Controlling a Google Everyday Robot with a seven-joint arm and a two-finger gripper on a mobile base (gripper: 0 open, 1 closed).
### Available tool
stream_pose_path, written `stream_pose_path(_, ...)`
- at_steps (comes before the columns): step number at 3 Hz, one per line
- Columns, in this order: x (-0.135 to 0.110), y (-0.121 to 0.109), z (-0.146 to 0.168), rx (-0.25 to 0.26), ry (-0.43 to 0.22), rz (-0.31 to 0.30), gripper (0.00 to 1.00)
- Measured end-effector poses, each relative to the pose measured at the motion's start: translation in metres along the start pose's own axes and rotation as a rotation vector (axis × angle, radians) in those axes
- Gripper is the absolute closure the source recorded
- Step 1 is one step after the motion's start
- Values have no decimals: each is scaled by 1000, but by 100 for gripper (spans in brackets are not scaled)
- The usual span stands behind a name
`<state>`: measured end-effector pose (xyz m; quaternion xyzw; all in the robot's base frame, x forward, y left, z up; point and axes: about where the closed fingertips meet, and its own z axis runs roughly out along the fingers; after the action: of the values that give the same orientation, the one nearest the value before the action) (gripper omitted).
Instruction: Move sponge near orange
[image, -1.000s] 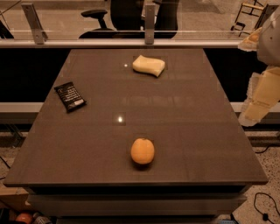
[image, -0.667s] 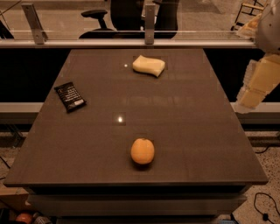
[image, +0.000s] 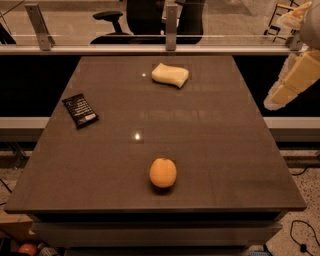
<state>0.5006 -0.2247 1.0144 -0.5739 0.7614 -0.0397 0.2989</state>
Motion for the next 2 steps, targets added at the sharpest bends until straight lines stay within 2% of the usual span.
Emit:
stream_pose_path(1, 0, -22, 5, 29, -86, 40, 0)
stream_pose_path(2, 4, -43, 15, 30, -195, 103, 0)
